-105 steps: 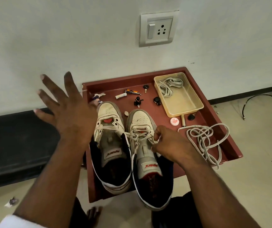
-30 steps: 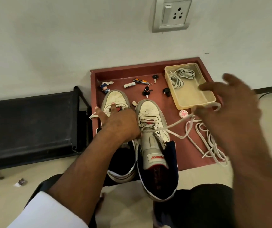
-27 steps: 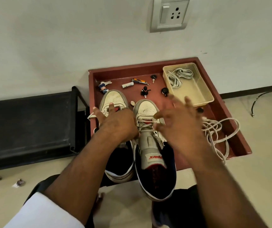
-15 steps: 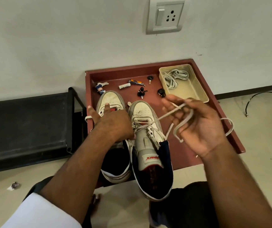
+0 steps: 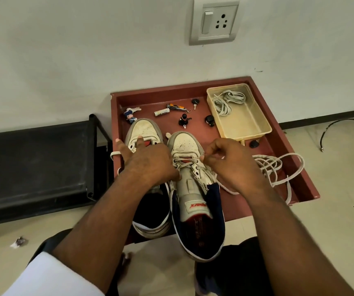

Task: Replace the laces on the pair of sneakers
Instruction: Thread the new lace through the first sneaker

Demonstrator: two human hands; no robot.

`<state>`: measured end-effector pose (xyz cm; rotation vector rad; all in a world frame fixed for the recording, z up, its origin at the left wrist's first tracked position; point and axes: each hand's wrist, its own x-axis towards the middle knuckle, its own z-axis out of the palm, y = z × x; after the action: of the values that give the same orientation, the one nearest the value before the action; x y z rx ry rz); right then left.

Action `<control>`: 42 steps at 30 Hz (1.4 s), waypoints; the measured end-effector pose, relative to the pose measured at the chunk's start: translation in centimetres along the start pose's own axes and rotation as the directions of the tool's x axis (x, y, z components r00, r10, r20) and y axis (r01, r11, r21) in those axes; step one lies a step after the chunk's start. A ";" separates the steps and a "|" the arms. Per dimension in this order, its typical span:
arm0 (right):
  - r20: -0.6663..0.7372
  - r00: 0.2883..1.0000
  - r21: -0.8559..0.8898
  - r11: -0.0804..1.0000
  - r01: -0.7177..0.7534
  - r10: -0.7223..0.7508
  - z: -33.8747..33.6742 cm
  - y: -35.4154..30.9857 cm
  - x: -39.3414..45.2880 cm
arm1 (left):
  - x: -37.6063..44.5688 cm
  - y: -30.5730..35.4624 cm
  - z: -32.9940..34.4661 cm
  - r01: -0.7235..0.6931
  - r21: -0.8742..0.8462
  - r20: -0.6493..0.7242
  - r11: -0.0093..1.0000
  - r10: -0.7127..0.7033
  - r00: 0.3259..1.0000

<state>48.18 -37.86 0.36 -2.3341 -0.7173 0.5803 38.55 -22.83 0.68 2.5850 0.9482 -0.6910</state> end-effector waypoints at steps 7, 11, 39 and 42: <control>0.218 0.960 -0.301 0.948 -0.104 0.174 1.9 -2.9 -0.7 | 0.3 0.5 0.6 -0.083 -0.039 -0.069 0.996 0.081 0.994; 0.235 0.933 -0.257 0.943 -0.212 0.274 0.4 -1.3 0.3 | -0.5 0.6 0.0 -0.091 -0.034 -0.060 0.995 0.089 0.994; 0.080 0.991 0.110 0.987 -0.116 0.108 3.3 2.4 2.5 | 3.0 4.3 0.5 -0.235 0.113 -0.110 0.965 0.247 0.963; 0.052 0.992 0.109 0.987 -0.120 0.115 3.7 2.2 2.1 | 3.9 2.6 0.3 -0.223 -0.387 -0.005 0.895 0.240 0.971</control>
<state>48.52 -36.40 -4.16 -2.2762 -0.5559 0.7100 42.79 -22.88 -1.33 2.2701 0.6661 -0.4404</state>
